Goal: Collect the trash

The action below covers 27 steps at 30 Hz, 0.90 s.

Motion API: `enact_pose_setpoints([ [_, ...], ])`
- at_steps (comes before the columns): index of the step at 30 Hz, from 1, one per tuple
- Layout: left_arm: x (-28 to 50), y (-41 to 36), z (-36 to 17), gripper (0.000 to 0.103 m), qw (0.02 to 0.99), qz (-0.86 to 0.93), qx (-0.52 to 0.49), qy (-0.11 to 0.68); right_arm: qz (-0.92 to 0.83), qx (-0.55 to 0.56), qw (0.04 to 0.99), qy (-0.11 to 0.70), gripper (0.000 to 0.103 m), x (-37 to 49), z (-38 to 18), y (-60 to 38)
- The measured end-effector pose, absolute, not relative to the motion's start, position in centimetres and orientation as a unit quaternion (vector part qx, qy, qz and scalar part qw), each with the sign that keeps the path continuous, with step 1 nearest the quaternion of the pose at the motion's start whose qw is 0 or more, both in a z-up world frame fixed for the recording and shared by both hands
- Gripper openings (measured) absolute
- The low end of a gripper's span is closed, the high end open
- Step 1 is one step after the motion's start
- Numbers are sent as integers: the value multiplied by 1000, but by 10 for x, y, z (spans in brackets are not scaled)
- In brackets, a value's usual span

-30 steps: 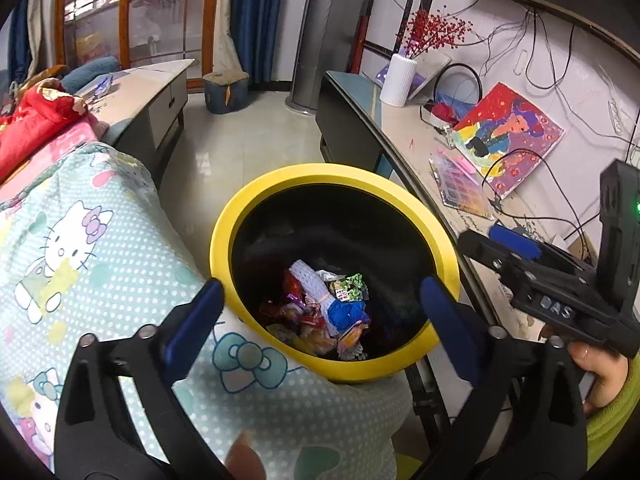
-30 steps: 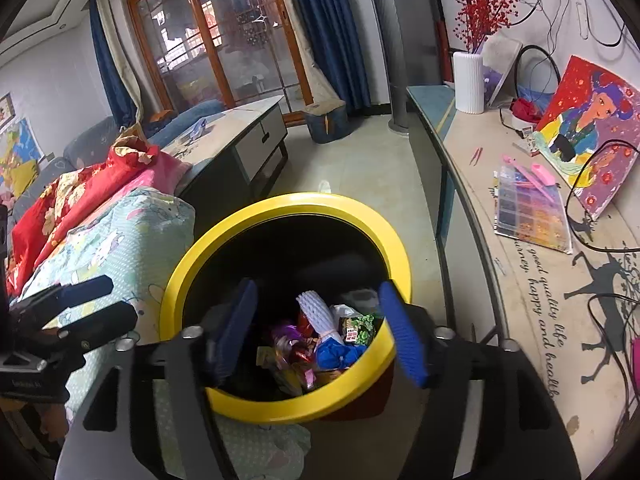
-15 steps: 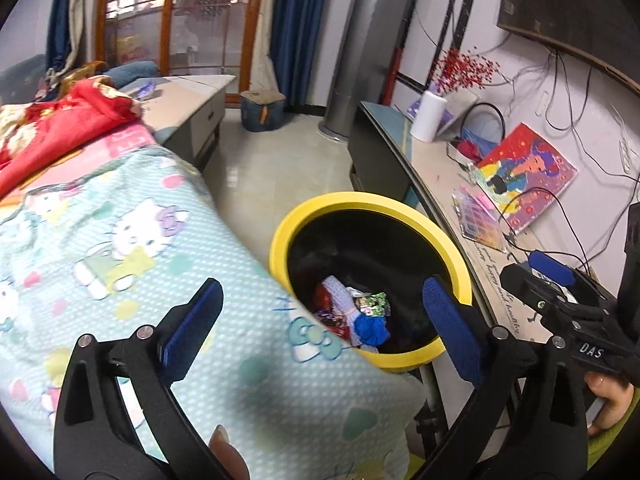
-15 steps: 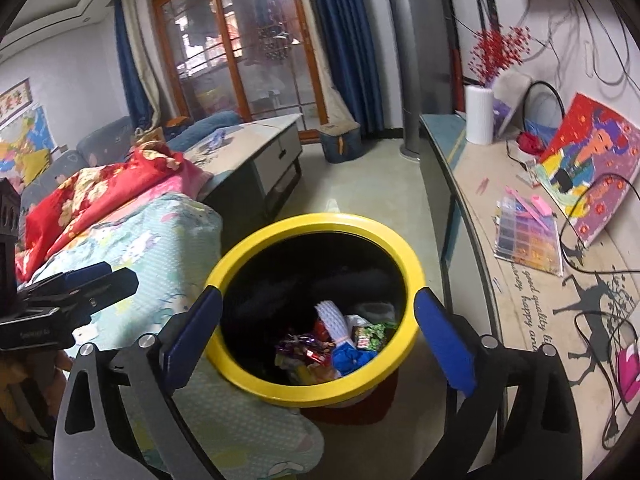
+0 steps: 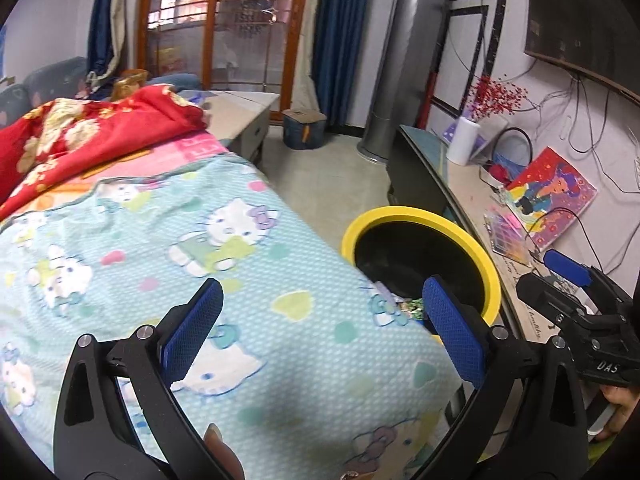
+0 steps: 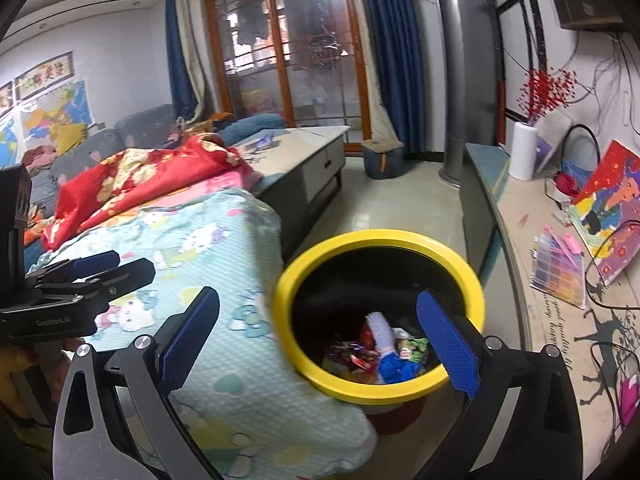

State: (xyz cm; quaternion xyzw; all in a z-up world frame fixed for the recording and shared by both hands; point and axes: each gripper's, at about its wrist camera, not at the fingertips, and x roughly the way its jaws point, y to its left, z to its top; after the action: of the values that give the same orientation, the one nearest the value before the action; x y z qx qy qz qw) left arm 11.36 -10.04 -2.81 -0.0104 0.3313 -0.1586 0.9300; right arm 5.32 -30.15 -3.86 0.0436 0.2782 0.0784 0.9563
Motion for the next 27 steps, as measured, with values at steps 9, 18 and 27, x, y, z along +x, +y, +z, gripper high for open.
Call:
enact_pose_setpoints([
  [9,86,-66,-24,92,945,-118,-5,305,107,34,960,256,96,44,-32,-266],
  [18,59,-40,-18,92,961,-90,-4,262,101,28,981,162,96,20,-19,-246],
  [27,33,-27,-14,92,975,-76,2,211,88,4,993,80,96,-8,-21,-227],
])
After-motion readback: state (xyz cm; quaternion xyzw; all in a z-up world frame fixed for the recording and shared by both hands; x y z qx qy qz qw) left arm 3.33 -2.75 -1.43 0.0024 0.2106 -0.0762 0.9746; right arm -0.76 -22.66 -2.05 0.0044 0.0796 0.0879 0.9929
